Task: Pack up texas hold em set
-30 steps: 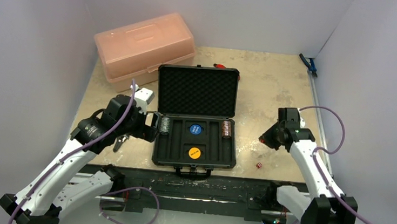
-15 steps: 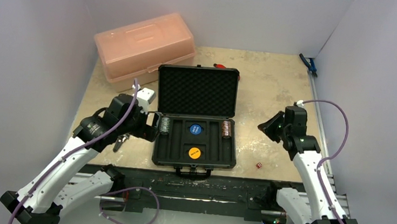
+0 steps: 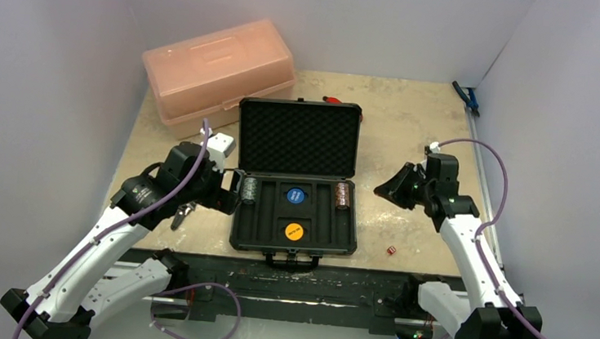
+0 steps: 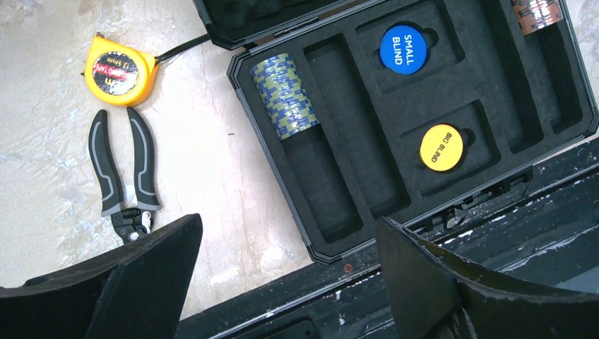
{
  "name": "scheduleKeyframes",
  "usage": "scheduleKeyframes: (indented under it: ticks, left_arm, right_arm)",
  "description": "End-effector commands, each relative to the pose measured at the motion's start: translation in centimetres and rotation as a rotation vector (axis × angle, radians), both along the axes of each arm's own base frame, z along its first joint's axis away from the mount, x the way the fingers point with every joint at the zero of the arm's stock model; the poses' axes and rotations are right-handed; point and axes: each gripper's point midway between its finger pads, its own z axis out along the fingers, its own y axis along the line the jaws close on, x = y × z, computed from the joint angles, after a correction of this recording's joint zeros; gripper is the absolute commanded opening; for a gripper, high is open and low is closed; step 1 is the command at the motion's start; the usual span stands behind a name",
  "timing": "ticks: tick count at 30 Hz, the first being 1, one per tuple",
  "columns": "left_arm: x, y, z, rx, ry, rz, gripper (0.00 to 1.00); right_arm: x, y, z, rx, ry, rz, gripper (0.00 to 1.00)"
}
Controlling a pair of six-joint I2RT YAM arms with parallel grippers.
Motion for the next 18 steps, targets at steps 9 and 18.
scheduleKeyframes:
  ticks: [9, 18]
  left_arm:
    - [0.6, 0.2, 0.5, 0.007, -0.035, 0.002, 0.93]
    - [0.6, 0.2, 0.6, 0.003, -0.039, 0.003, 0.92]
  right_arm:
    - [1.2, 2.1, 4.2, -0.043, -0.131, 0.165, 0.0]
    - [0.5, 5.6, 4.0, -0.127, -0.121, 0.26, 0.0]
